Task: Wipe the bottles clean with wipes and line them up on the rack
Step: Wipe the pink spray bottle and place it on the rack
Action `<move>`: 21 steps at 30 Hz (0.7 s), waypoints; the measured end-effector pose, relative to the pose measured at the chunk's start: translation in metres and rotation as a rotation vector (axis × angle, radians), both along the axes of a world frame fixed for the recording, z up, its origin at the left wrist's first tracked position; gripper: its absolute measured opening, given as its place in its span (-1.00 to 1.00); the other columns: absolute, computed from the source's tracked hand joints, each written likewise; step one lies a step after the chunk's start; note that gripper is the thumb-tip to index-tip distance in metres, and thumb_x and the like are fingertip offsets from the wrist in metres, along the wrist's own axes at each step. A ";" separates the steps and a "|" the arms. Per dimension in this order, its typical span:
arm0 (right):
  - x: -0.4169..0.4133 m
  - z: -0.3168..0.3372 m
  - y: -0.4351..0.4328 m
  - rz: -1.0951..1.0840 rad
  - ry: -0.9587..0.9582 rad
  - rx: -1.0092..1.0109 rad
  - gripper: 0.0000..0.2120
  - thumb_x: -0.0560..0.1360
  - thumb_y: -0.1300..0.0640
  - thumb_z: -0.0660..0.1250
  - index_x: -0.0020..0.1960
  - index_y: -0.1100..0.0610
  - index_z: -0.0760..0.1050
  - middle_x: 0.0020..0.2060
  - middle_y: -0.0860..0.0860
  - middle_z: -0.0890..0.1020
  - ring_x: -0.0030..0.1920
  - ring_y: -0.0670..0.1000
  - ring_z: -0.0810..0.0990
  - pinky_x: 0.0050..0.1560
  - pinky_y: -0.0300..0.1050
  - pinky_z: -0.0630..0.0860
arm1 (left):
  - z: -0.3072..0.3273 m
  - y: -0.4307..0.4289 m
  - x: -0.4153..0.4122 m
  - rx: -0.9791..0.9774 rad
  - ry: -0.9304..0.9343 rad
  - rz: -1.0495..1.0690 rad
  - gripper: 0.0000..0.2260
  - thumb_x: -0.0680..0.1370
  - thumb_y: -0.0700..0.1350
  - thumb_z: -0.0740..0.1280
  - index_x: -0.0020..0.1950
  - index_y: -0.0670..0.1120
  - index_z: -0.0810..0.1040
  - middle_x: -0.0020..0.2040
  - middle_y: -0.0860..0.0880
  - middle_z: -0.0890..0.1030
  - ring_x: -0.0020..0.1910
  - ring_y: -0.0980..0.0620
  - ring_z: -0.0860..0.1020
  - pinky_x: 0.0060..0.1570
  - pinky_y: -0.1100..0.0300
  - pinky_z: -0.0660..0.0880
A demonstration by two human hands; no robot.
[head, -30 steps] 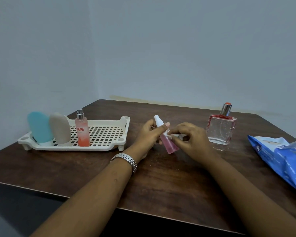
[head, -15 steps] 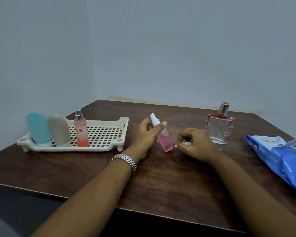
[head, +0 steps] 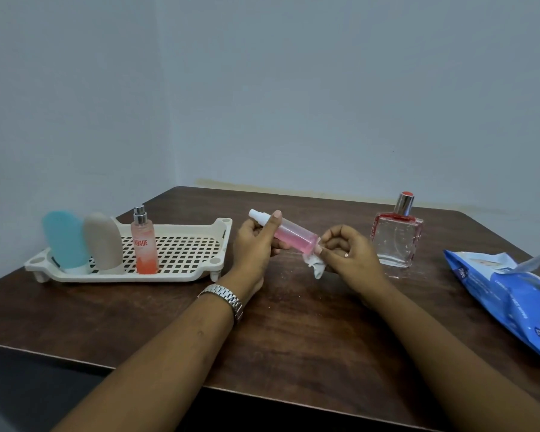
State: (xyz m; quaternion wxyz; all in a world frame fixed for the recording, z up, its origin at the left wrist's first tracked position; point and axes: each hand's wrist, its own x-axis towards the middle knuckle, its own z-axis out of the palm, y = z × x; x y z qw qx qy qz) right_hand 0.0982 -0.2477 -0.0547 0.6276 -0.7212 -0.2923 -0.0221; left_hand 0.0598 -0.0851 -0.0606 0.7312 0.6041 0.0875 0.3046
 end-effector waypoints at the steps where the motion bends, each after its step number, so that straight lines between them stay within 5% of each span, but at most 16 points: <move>1: -0.002 0.000 0.001 0.008 0.006 0.013 -0.80 0.44 0.35 0.38 -0.08 0.13 0.41 -0.22 0.11 0.59 -0.27 -0.07 0.63 -0.30 -0.25 0.56 | 0.000 0.000 0.000 -0.004 -0.019 -0.005 -0.74 0.54 0.04 0.36 0.05 -0.12 0.48 -0.20 -0.06 0.60 -0.41 0.14 0.58 -0.28 0.23 0.51; 8: -0.006 0.006 0.001 0.087 0.015 0.093 -0.68 0.46 0.38 0.34 -0.05 0.06 0.26 -0.27 0.11 0.63 -0.27 0.03 0.65 -0.24 -0.04 0.60 | 0.001 0.001 0.002 0.032 -0.045 0.043 -0.80 0.57 0.02 0.32 0.04 -0.10 0.47 -0.20 -0.08 0.60 -0.41 0.12 0.58 -0.26 0.19 0.52; 21: -0.009 0.008 0.003 0.053 -0.070 0.129 -0.67 0.44 0.35 0.36 -0.06 0.07 0.24 -0.27 0.07 0.61 -0.27 -0.10 0.62 -0.21 -0.22 0.58 | 0.001 0.003 0.004 -0.002 0.083 -0.001 -0.78 0.58 0.04 0.29 0.00 -0.11 0.48 -0.27 -0.06 0.61 -0.36 0.10 0.59 -0.28 0.25 0.50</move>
